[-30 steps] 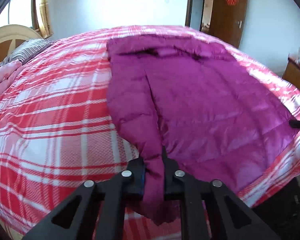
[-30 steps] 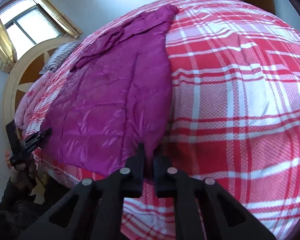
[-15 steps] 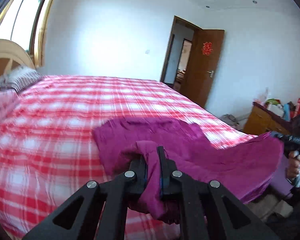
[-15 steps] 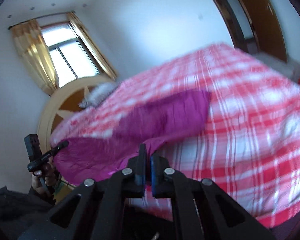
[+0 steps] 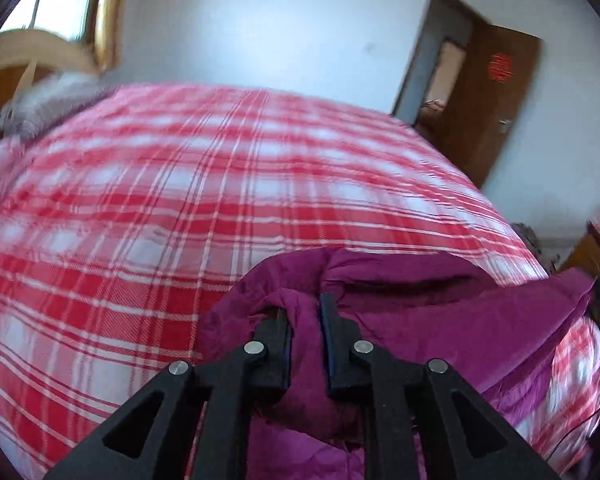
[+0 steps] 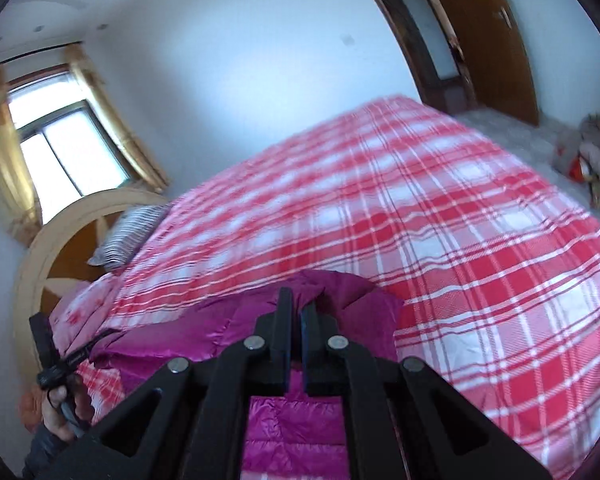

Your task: Fold large clothes

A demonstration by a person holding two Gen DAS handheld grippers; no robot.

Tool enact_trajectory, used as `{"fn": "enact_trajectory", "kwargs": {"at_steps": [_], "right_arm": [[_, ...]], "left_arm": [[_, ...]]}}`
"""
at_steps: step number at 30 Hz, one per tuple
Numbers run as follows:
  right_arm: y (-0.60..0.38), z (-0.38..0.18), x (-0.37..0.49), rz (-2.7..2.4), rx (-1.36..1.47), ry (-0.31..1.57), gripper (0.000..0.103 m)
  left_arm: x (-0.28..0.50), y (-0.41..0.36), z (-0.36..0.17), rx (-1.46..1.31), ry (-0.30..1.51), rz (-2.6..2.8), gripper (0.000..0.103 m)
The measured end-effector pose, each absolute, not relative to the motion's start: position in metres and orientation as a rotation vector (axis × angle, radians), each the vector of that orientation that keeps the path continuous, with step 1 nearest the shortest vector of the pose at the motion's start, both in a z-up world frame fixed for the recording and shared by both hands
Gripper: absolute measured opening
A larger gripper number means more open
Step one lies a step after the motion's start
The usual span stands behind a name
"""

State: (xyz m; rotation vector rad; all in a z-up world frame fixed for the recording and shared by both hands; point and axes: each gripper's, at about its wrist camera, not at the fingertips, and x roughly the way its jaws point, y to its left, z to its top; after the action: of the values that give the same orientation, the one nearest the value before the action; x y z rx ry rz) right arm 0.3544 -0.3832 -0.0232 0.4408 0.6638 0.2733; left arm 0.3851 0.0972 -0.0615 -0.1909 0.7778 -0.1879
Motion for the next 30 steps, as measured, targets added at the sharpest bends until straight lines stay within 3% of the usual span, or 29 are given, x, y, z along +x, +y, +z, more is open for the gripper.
{"fn": "enact_trajectory", "kwargs": {"at_steps": [9,11,15,17,19,30], "right_arm": [[-0.378,-0.080,0.423,0.187,0.431,0.769,0.005],[-0.373,-0.082,0.430,0.173,0.406,0.778,0.005],[-0.373,-0.091,0.435,0.161,0.407,0.795,0.005],[-0.372,-0.099,0.438,0.175,0.411,0.811,0.005],[-0.367,-0.104,0.437,0.184,0.400,0.828,0.005],[-0.358,-0.111,0.460,0.147,0.368,0.870,0.006]], "left_arm": [[0.392,0.088,-0.051,-0.110,0.746,-0.150,0.028],[0.400,0.089,-0.055,-0.168,0.782,-0.181,0.041],[0.412,0.105,-0.056,-0.462,0.791,-0.308,0.055],[0.413,0.111,-0.047,-0.525,0.709,-0.341,0.077],[0.412,0.118,-0.040,-0.581,0.621,-0.322,0.086],[0.413,0.044,-0.071,-0.240,0.609,-0.204,0.088]]}}
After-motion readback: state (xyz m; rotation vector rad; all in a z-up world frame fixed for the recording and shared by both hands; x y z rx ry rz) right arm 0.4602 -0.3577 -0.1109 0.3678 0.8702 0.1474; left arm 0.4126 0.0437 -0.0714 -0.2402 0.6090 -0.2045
